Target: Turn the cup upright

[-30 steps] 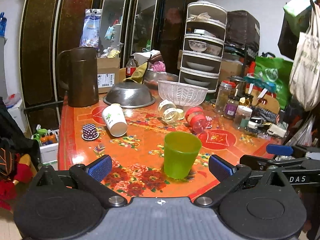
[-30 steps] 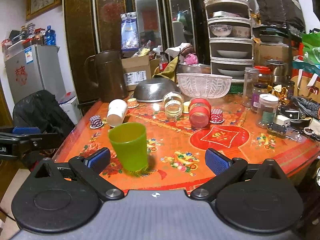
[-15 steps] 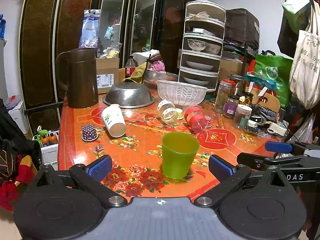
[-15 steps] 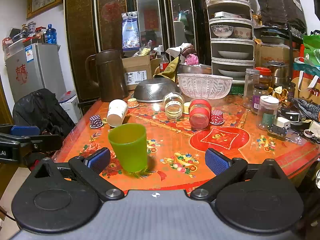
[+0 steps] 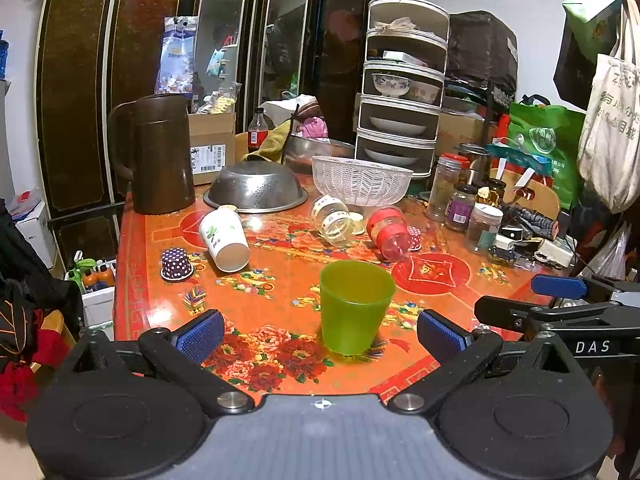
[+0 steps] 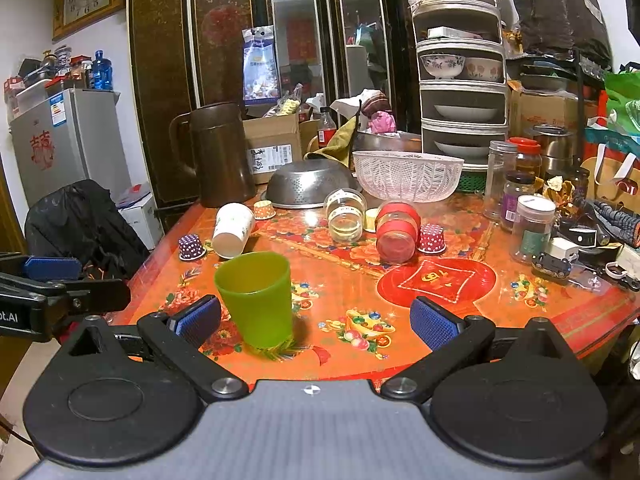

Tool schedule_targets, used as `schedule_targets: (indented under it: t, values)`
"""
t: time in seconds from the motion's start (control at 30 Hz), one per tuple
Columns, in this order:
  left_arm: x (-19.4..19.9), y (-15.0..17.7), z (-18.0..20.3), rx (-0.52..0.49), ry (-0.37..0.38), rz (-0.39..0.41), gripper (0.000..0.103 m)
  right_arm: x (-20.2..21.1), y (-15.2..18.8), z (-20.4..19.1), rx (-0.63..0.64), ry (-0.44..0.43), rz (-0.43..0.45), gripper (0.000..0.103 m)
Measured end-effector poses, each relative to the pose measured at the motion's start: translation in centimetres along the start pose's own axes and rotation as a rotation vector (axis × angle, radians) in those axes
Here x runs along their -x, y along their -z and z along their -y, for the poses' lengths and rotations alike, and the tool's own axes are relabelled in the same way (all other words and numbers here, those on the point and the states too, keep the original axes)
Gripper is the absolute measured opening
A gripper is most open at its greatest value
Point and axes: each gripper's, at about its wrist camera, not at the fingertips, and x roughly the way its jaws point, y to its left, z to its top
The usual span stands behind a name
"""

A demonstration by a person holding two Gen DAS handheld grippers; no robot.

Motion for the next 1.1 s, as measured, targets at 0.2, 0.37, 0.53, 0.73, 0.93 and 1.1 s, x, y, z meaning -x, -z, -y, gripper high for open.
schedule_targets:
  t: [0.2, 0.37, 0.53, 0.73, 0.93, 1.1]
  values:
    - [0.06, -0.02, -0.07, 0.0, -0.005, 0.003, 0.103, -0.02, -0.07, 0.0, 0.0, 0.002, 0.0, 0.102]
    - [0.02, -0.05, -0.13, -0.003, -0.007, 0.001, 0.103, -0.08, -0.1, 0.02, 0.004, 0.0, -0.004, 0.102]
    - [-0.08, -0.09, -0.14, -0.005, -0.005, -0.003, 0.103, -0.11, -0.02, -0.15, 0.006, 0.0, -0.006, 0.102]
    - [-0.34, -0.06, -0.01, -0.009, -0.006, -0.01, 0.103, -0.13, 0.13, -0.25, 0.005, 0.002, -0.008, 0.102]
    - [-0.43, -0.06, 0.04, -0.009, -0.007, -0.011, 0.103, -0.17, 0.18, -0.22, 0.001, 0.001, -0.006, 0.102]
    - [-0.52, -0.03, 0.06, -0.008, -0.008, -0.013, 0.103, -0.19, 0.18, -0.13, -0.002, 0.0, -0.006, 0.102]
